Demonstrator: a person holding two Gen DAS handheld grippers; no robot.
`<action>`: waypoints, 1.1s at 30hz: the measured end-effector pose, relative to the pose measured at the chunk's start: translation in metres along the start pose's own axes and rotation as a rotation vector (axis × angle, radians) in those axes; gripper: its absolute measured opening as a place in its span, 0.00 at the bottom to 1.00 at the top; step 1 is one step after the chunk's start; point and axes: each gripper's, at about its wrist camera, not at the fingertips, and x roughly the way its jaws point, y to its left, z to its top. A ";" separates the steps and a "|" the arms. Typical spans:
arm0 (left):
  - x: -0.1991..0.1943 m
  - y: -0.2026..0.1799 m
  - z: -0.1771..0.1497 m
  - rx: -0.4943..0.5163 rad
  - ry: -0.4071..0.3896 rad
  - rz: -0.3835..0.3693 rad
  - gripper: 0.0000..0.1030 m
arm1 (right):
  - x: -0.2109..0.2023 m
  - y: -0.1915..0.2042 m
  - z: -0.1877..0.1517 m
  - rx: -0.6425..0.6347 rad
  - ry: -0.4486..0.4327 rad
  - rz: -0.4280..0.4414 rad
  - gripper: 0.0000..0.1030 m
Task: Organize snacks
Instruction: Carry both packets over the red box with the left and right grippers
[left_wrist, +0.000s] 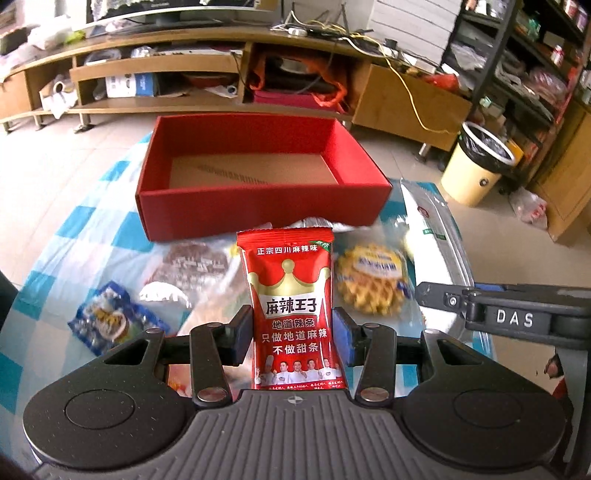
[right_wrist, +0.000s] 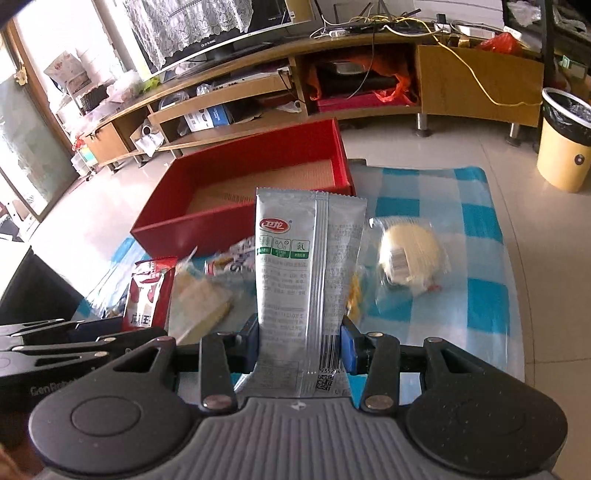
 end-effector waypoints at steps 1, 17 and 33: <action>0.001 0.001 0.004 -0.005 -0.004 0.002 0.52 | 0.002 0.001 0.003 -0.002 -0.001 0.002 0.42; 0.014 0.013 0.056 -0.055 -0.094 0.049 0.52 | 0.027 0.019 0.052 -0.049 -0.047 0.026 0.42; 0.038 0.025 0.100 -0.076 -0.146 0.100 0.52 | 0.056 0.028 0.102 -0.055 -0.090 0.026 0.42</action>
